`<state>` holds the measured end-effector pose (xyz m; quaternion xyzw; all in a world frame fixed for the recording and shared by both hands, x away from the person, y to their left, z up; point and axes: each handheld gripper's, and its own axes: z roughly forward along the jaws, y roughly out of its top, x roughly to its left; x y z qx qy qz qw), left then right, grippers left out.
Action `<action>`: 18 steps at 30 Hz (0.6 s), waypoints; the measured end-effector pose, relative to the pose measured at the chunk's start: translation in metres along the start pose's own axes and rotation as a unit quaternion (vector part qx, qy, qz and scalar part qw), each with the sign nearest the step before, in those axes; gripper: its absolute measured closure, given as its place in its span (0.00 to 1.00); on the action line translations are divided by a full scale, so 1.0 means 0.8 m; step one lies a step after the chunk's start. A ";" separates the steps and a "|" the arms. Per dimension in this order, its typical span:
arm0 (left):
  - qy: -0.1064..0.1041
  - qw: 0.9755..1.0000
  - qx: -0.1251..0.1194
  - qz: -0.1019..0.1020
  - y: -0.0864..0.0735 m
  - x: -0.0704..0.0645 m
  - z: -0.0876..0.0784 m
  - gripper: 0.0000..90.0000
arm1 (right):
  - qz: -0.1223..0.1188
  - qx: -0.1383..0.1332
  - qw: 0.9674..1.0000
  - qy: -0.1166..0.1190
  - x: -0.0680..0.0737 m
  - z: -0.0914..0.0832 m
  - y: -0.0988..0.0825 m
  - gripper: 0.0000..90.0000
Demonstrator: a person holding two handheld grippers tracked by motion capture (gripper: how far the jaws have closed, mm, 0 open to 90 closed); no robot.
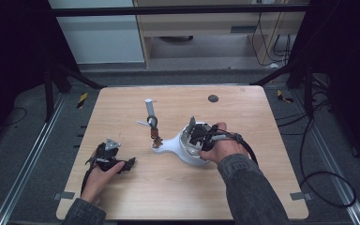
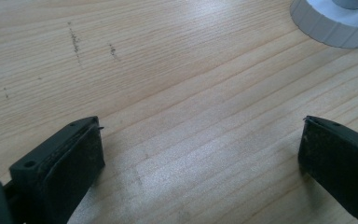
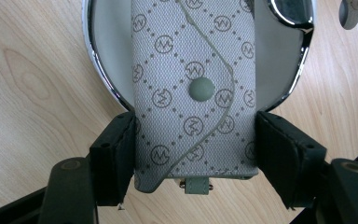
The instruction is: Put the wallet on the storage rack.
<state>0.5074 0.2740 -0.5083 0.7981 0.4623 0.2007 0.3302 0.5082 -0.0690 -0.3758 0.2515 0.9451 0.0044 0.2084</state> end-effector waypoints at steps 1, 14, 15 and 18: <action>0.000 1.000 0.000 0.000 0.000 0.000 0.000 0.00 | 0.001 0.000 1.000 0.001 0.001 0.001 0.001 0.36; 0.000 1.000 0.000 0.000 0.000 0.000 0.000 0.00 | -0.001 0.001 1.000 0.003 0.002 0.006 0.011 0.36; 0.000 1.000 0.000 0.000 0.000 0.000 0.000 0.00 | -0.001 0.001 1.000 0.003 0.002 0.007 0.011 0.36; 0.000 1.000 0.000 0.000 0.000 0.000 0.000 0.00 | -0.005 0.002 1.000 0.003 0.002 0.008 0.013 0.36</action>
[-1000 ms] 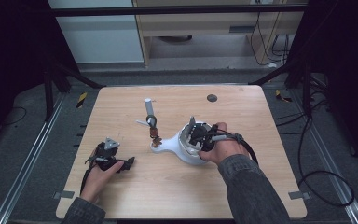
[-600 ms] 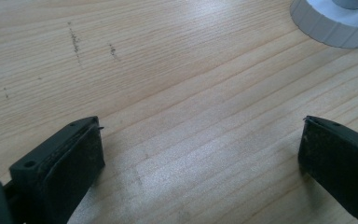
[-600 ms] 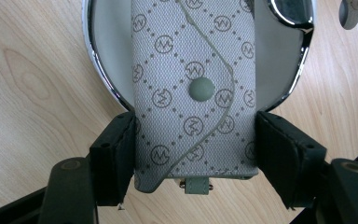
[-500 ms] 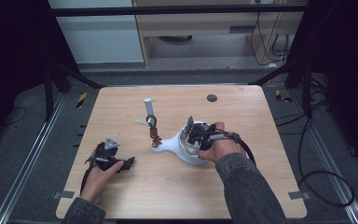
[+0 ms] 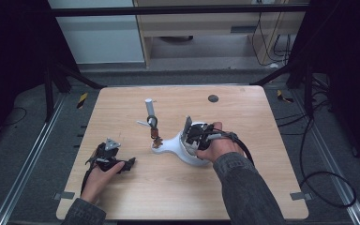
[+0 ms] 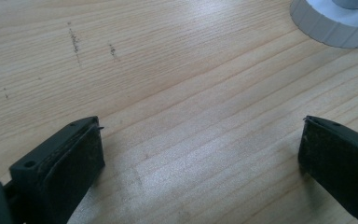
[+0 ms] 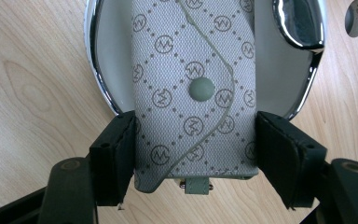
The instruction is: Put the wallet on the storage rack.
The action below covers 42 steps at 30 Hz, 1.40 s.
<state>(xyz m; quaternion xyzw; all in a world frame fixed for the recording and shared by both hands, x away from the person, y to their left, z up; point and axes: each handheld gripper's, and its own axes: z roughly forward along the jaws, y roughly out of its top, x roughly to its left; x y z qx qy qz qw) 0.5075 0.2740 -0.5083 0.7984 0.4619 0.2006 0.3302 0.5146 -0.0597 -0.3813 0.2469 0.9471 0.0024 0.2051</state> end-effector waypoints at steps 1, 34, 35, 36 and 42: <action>0.000 1.000 0.000 0.000 0.000 0.000 0.000 0.00 | 0.004 0.001 1.000 0.001 0.001 0.001 0.001 0.36; 0.000 1.000 0.000 0.000 0.000 0.000 0.000 0.00 | 0.014 -0.004 1.000 0.018 -0.004 0.012 0.011 0.34; 0.000 1.000 0.000 0.000 0.000 0.000 0.000 0.00 | 0.014 -0.009 1.000 0.021 -0.005 0.012 0.011 0.34; 0.000 1.000 0.000 0.000 0.000 0.000 0.000 0.00 | 0.020 -0.013 0.999 0.026 -0.006 0.012 0.011 0.33; 0.000 1.000 0.000 0.001 0.000 0.000 0.000 0.00 | 0.044 -0.038 0.998 0.018 -0.008 -0.006 0.002 0.27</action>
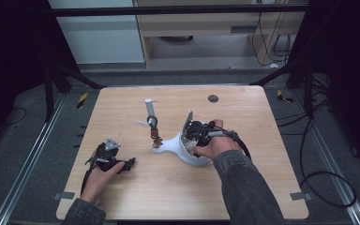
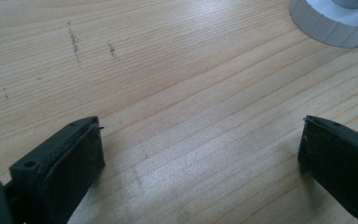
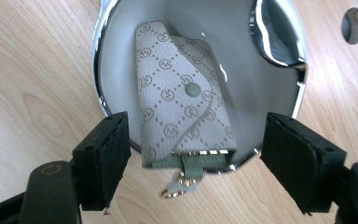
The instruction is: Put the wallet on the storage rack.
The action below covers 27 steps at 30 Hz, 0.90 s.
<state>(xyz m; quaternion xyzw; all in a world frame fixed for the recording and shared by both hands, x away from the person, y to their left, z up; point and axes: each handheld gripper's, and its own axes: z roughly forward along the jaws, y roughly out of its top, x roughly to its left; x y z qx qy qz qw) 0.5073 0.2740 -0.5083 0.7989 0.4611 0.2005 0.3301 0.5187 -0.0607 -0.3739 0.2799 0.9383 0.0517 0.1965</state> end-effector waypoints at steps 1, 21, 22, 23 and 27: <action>0.000 1.000 0.000 0.000 0.000 0.000 0.000 0.00 | 0.002 -0.002 1.000 0.000 -0.001 -0.004 -0.002 0.27; -0.001 1.000 -0.001 0.001 0.000 0.000 0.000 0.00 | 0.064 -0.126 0.990 0.010 -0.031 -0.042 -0.051 0.07; -0.001 1.000 -0.001 0.001 0.000 0.000 0.000 0.00 | 0.070 -0.137 0.988 0.010 -0.034 -0.044 -0.053 0.07; -0.001 1.000 -0.001 0.001 0.000 0.000 0.000 0.00 | 0.080 -0.146 0.986 0.014 -0.036 -0.045 -0.054 0.06; 0.000 1.000 -0.001 0.001 0.000 0.000 0.000 0.00 | 0.086 -0.171 0.981 0.012 -0.049 -0.049 -0.059 0.06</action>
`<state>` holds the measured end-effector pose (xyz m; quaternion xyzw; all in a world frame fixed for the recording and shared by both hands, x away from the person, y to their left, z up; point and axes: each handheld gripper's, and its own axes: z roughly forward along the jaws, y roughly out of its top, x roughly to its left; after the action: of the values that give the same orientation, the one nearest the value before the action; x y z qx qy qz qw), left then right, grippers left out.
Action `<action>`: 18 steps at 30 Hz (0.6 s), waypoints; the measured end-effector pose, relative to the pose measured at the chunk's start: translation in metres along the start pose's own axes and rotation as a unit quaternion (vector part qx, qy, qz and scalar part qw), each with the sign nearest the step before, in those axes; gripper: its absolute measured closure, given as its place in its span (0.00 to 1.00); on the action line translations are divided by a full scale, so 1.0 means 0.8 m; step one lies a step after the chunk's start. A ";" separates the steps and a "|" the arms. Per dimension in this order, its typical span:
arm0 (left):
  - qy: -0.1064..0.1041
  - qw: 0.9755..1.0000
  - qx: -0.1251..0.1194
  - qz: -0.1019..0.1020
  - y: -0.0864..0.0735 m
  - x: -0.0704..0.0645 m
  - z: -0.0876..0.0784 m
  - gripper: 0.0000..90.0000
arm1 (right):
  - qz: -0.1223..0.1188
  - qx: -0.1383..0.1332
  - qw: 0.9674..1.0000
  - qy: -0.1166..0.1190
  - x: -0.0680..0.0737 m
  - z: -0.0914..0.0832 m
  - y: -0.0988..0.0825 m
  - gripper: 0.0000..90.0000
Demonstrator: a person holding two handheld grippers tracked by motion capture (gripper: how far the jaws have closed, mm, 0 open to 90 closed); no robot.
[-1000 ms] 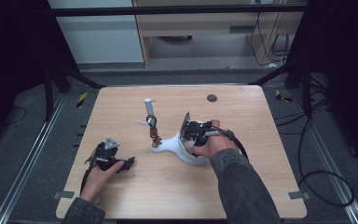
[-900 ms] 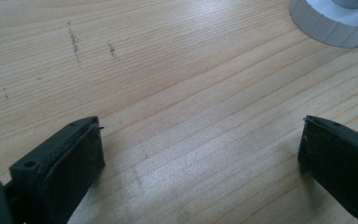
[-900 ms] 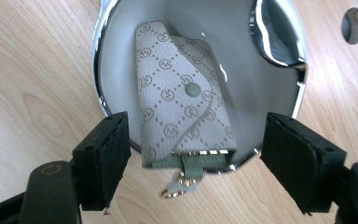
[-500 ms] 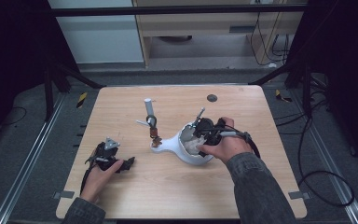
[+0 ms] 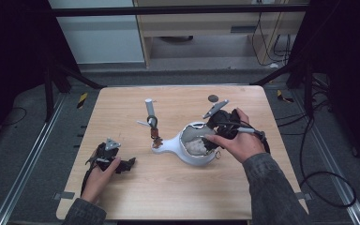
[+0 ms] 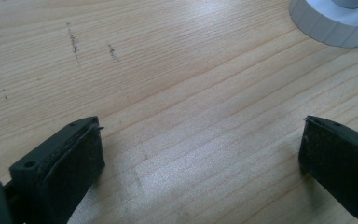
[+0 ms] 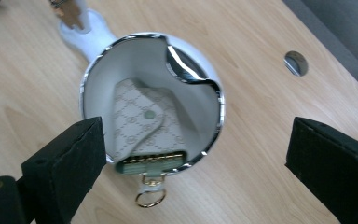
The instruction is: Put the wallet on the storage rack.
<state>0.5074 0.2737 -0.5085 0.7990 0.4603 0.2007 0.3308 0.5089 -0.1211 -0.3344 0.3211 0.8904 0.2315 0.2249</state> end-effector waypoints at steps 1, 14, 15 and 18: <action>0.000 1.000 0.000 0.000 0.000 0.000 0.000 0.00 | 0.006 -0.003 1.000 -0.003 -0.004 -0.001 -0.001 0.06; 0.003 1.000 0.001 -0.001 -0.001 -0.002 -0.001 0.00 | 0.029 -0.044 0.999 -0.007 -0.043 0.002 -0.021 0.07; 0.003 1.000 0.001 0.000 -0.001 -0.002 -0.001 0.00 | 0.033 -0.051 0.998 -0.008 -0.044 0.000 -0.024 0.07; 0.003 1.000 0.000 -0.001 -0.001 -0.002 -0.001 0.00 | 0.051 -0.062 0.997 -0.021 -0.048 -0.004 -0.037 0.06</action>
<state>0.5056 0.2731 -0.5086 0.7980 0.4624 0.2025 0.3293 0.5198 -0.1685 -0.3383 0.3564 0.8519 0.2902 0.2512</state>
